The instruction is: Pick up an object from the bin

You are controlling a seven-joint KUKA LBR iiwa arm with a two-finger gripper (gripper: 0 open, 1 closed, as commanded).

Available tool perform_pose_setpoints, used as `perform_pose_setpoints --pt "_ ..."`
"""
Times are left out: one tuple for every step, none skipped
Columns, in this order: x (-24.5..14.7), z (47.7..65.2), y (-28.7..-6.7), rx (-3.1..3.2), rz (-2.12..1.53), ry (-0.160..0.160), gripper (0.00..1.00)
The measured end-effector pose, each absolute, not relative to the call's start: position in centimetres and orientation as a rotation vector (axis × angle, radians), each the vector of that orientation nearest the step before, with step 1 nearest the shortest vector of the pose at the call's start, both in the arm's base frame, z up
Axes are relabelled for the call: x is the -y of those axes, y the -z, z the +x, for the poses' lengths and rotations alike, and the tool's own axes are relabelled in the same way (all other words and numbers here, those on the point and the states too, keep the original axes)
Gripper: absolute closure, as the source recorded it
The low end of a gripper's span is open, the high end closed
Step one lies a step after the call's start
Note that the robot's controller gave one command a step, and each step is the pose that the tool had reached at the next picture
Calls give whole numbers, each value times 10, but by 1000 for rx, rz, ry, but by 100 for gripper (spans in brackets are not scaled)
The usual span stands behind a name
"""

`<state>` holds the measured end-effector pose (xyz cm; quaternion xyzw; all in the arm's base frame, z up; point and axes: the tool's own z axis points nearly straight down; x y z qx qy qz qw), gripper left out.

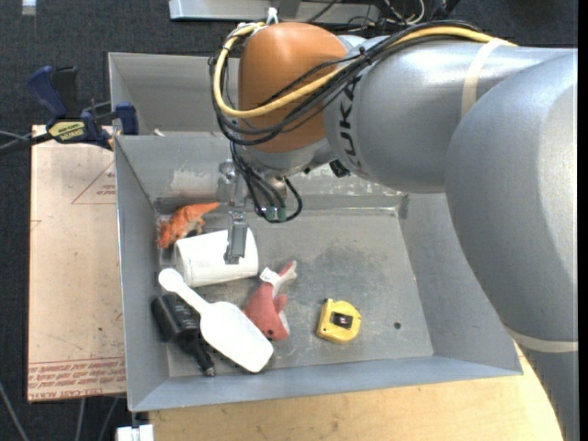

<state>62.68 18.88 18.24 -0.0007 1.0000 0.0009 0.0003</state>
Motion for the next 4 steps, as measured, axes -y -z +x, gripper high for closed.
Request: perform_pose_setpoints --pt "-170 620 -139 -3135 36 -7 0" --pt "-156 625 -73 -3129 197 -10 100" --pt "-156 625 -73 -3129 198 -10 100" --pt "-156 625 -73 -3130 198 -10 100"
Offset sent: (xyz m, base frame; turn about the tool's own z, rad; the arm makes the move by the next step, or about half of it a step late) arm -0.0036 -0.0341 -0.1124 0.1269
